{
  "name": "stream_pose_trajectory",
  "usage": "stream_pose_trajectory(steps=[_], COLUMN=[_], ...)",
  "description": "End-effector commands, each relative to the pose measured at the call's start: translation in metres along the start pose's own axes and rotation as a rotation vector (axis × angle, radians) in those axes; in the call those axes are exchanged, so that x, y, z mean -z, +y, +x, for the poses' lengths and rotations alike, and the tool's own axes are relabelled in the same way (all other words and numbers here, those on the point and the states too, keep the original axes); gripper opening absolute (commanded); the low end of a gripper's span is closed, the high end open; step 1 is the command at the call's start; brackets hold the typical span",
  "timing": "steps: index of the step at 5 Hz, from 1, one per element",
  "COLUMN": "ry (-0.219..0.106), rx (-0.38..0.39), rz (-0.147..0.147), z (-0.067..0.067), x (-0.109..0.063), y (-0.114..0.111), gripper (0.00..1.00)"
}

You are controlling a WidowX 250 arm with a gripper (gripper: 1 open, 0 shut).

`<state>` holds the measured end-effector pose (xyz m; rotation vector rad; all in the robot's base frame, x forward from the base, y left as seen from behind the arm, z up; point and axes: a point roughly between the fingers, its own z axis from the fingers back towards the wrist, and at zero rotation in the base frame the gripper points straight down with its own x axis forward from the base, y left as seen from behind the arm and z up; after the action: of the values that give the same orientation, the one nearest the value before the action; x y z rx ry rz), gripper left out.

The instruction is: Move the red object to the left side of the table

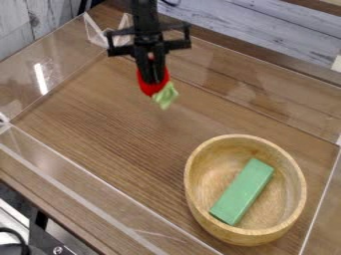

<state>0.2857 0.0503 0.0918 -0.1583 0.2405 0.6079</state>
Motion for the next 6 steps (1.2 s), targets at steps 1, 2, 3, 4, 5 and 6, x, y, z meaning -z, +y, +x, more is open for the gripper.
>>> stream_pose_trajectory(steps=[1, 2, 3, 4, 5, 6], ry=[-0.035, -0.024, -0.021, -0.025, -0.037, -0.038], rx=[0.009, 0.015, 0.024, -0.018, -0.042, -0.031], rz=[-0.015, -0.028, -0.046, -0.078, -0.124, -0.138], z=[-0.01, -0.009, -0.007, -0.01, -0.015, 0.0], x=[-0.004, 0.01, 0.019, 0.014, 0.0, -0.017], y=[-0.01, -0.014, -0.012, -0.003, 0.002, 0.009], gripper=[0.0, 0.0, 0.0, 0.0, 0.0, 0.0])
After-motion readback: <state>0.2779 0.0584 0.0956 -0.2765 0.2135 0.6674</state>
